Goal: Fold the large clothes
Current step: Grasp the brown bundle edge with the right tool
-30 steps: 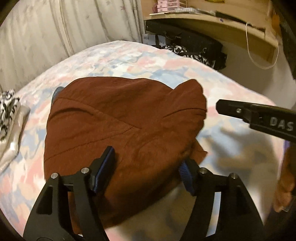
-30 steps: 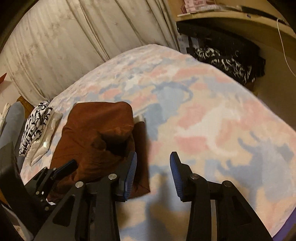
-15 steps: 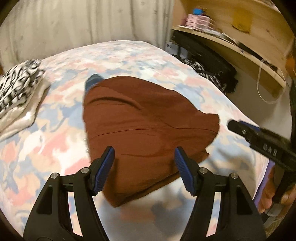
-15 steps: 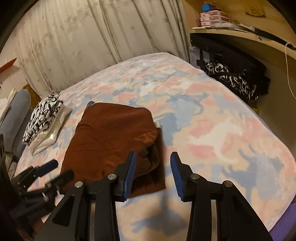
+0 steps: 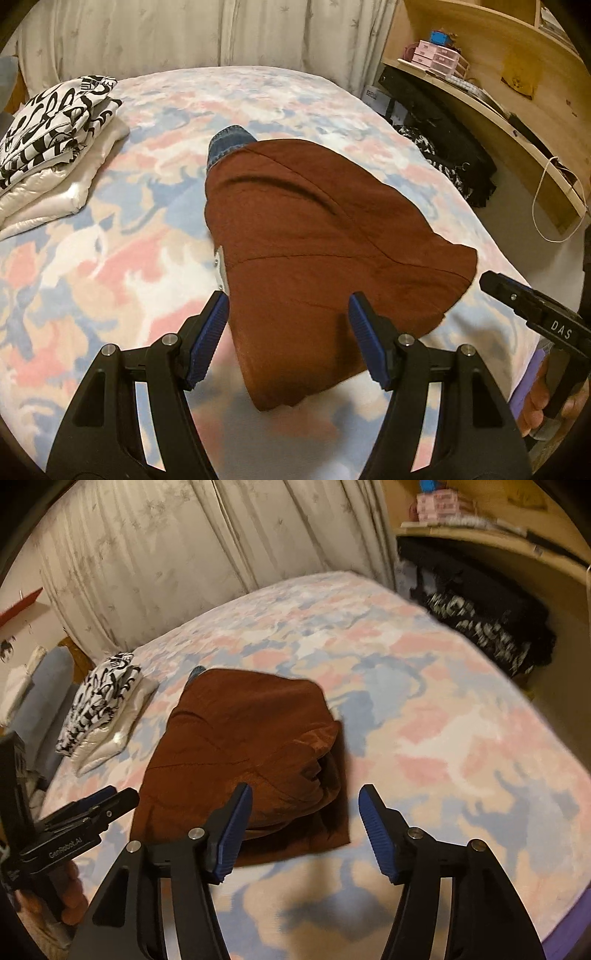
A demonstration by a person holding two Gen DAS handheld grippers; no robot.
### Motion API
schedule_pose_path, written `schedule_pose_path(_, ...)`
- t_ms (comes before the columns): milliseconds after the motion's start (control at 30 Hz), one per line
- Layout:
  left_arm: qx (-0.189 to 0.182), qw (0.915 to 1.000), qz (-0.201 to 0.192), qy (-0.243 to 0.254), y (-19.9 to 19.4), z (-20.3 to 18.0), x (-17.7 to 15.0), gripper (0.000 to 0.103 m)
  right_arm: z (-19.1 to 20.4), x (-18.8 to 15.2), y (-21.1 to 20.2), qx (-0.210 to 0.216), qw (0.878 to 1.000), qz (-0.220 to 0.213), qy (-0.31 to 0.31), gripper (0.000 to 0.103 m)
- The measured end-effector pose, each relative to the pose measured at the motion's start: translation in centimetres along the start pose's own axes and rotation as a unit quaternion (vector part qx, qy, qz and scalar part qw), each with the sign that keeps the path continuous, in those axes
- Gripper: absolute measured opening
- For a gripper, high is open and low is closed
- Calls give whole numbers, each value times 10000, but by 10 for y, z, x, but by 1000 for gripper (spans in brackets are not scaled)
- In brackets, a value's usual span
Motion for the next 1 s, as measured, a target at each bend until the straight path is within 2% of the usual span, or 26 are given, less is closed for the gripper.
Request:
schedule_pose_path(233,-232,9991,248,-240,34,11,5,64,-11,10,67,381,9951,852,327,61)
schedule_pose_path(267,-234,9989,302,-267,40,12,5,64,-11,10,75,414,9942,922,361,57)
schedule_pose_path(300,-233,9987,357,-286,46,13,5,64,-10,10,84,488,9933,980,368,39)
schedule_pose_path(400,-56,9989,392,-243,56,18,8,57,-1,11,99,658,9922,1021,287,18)
schedule_pose_path(500,143,9995,217,-201,55,22,12,48,20,22,80,1672,9828,729,286,14)
schedule_pose_path(533,206,9995,175,-182,55,24,12,44,23,24,73,1927,9786,661,291,13)
schedule_pose_path(567,251,9994,158,-162,54,24,12,40,22,24,71,1968,9781,624,263,13)
schedule_pose_path(633,398,9992,98,34,55,23,9,32,6,18,82,1654,9833,711,259,13)
schedule_pose_path(700,472,9984,48,310,56,17,5,32,-21,4,107,1129,9876,1041,333,12)
schedule_pose_path(767,612,9966,18,555,59,9,0,32,-39,-11,125,1002,9855,1300,438,12)
schedule_pose_path(867,918,9926,-10,793,61,4,-5,32,-45,-10,129,890,9879,1216,353,11)
schedule_pose_path(933,915,9928,10,775,59,4,-4,32,-43,-7,126,743,9899,1182,235,11)
schedule_pose_path(1000,801,9942,58,713,55,6,-3,32,-40,-2,116,619,9915,1137,102,17)
Point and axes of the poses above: each gripper's, at about its wrist camera, not at the fingertips, and y roughly the way its jaws point, z to its left, x to its top, the point moved 9 cm from there along y, roughly the way its jaws point, and after that the axes turned 12 degrees about y, right-handed, at the moved point
